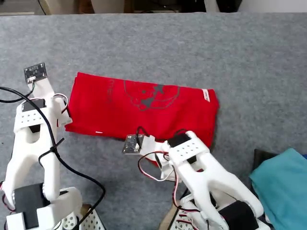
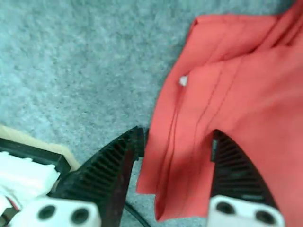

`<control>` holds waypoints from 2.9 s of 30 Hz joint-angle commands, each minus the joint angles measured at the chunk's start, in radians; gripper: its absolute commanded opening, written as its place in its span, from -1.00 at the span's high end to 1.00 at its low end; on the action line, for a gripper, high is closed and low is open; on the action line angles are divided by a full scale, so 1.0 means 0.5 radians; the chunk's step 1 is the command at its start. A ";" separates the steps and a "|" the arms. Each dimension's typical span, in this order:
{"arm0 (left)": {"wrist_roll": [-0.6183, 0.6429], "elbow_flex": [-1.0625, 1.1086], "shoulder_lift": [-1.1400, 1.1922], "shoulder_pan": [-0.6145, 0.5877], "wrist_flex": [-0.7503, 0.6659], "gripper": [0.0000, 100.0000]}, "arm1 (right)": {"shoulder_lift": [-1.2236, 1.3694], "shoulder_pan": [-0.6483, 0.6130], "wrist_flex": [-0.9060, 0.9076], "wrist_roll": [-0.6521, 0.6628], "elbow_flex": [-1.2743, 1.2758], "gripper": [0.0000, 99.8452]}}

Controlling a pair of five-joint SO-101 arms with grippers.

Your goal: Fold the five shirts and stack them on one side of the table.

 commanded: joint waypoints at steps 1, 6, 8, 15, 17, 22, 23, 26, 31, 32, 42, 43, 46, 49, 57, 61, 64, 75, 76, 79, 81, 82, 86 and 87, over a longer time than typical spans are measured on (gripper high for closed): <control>0.012 -0.009 -0.023 -0.025 -0.012 0.96 | 0.140 -0.011 -0.061 0.034 0.020 0.76; 0.012 -0.009 -0.026 -0.028 -0.012 0.96 | 0.140 -0.011 -0.061 0.034 0.020 0.89; 0.012 -0.009 -0.026 -0.028 -0.012 0.96 | 0.140 -0.008 -0.061 0.028 0.017 0.97; 0.012 -0.009 -0.026 -0.028 -0.012 0.96 | 0.127 0.210 -0.015 0.028 -0.103 0.99; 0.012 -0.009 -0.026 -0.028 -0.012 0.96 | 0.130 0.305 0.120 0.034 -0.265 0.99; 0.012 -0.006 -0.026 -0.028 -0.015 0.96 | 0.143 0.459 0.479 0.153 -0.836 0.99; 0.012 -0.006 -0.026 -0.025 -0.015 0.96 | 0.146 0.471 0.519 0.181 -0.937 0.99; 0.009 0.018 -0.026 -0.025 -0.031 0.96 | 0.272 0.471 0.611 0.221 -1.238 0.99; 0.009 0.025 -0.026 -0.021 -0.034 0.96 | 0.741 0.465 0.666 0.347 -1.720 0.99; 0.009 0.034 -0.026 -0.018 -0.058 0.96 | 0.830 0.465 0.669 0.377 -1.818 0.99; 0.009 0.101 -0.023 -0.012 -0.153 0.96 | 1.416 0.474 0.678 0.638 -2.515 0.99; 0.009 0.104 -0.023 -0.012 -0.153 0.96 | 1.456 0.474 0.678 0.638 -2.567 0.96; -0.025 0.107 -0.026 -0.009 -0.153 0.96 | 1.521 0.505 0.678 0.626 -2.687 0.59; -0.052 0.107 -0.026 -0.009 -0.153 0.96 | 1.493 0.575 0.706 0.623 -2.733 0.22; -0.049 0.098 -0.026 -0.009 -0.157 0.96 | 1.106 0.753 1.043 0.562 -2.711 0.36; 0.040 -0.031 -0.035 -0.021 -0.138 0.96 | 0.907 0.830 1.059 0.356 -2.561 0.79; 0.190 -0.209 -0.023 -0.040 -0.040 0.86 | 0.885 0.910 0.875 0.135 -2.417 0.96; -0.058 -0.801 0.459 0.117 0.322 0.51 | 1.330 1.241 0.193 -0.694 -2.162 0.87; -0.068 -0.918 0.575 0.117 0.381 0.51 | 1.373 1.275 0.166 -0.761 -2.165 0.90; -0.077 -1.323 0.919 0.117 0.565 0.51 | 1.456 1.349 0.034 -0.872 -2.165 0.99; -0.086 -1.614 1.134 0.117 0.712 0.51 | 1.496 1.386 -0.046 -0.930 -2.159 0.98; -0.117 -1.752 1.229 0.123 0.776 0.51 | 1.508 1.395 -0.074 -0.951 -2.159 0.99; -0.203 -2.240 1.613 0.104 0.939 0.51 | 1.511 1.422 -0.117 -0.957 -2.159 0.99; -0.236 -2.344 1.699 0.086 0.964 0.51 | 1.508 1.422 -0.120 -0.957 -2.159 0.99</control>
